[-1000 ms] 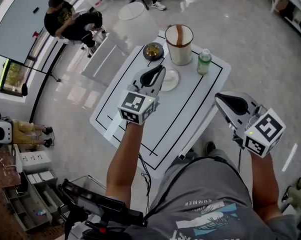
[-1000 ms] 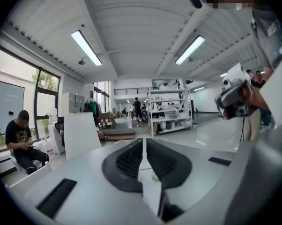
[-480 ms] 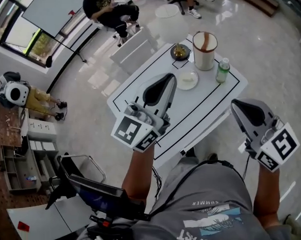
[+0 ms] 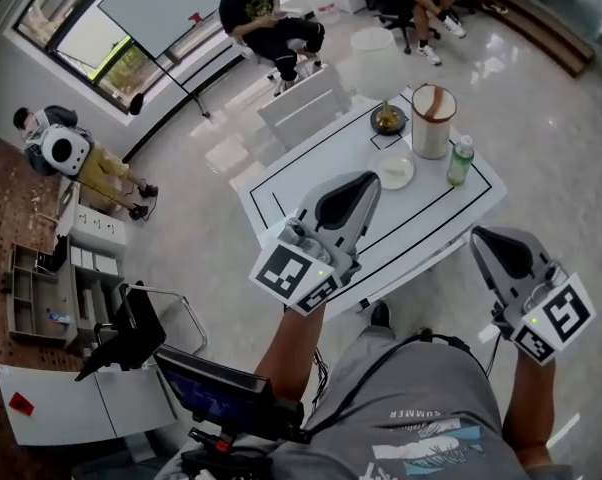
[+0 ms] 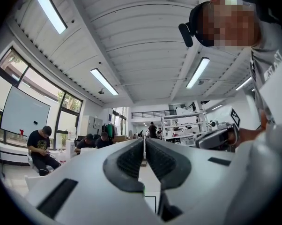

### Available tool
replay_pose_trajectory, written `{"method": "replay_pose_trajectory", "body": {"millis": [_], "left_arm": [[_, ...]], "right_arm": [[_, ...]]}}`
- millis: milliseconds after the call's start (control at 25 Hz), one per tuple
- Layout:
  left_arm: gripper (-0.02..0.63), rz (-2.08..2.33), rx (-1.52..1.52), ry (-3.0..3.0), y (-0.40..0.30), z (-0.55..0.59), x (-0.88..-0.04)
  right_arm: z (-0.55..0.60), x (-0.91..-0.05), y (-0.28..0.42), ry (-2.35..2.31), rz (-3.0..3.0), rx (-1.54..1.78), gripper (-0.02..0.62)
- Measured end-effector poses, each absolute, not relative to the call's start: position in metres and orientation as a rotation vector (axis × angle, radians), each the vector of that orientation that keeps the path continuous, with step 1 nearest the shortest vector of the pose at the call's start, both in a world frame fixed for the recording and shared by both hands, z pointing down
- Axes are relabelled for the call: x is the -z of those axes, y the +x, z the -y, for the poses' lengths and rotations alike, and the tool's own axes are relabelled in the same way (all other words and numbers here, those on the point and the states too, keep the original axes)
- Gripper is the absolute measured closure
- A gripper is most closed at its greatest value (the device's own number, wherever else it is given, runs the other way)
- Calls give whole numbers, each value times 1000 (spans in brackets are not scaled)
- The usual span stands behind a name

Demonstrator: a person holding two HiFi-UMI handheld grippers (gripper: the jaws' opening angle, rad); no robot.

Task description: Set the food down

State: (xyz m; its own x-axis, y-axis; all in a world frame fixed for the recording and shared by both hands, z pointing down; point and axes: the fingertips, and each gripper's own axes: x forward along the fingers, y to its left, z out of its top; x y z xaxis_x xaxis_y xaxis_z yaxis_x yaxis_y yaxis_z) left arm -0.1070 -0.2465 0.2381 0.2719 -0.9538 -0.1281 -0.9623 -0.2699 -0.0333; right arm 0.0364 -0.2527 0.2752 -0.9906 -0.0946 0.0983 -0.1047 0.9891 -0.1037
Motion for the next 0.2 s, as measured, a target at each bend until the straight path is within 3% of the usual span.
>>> {"method": "replay_pose_trajectory", "body": {"millis": [200], "left_arm": [[586, -1833, -110, -2410, -84, 242, -237]], "right_arm": [[245, -275, 57, 130, 3038, -166, 589]]}}
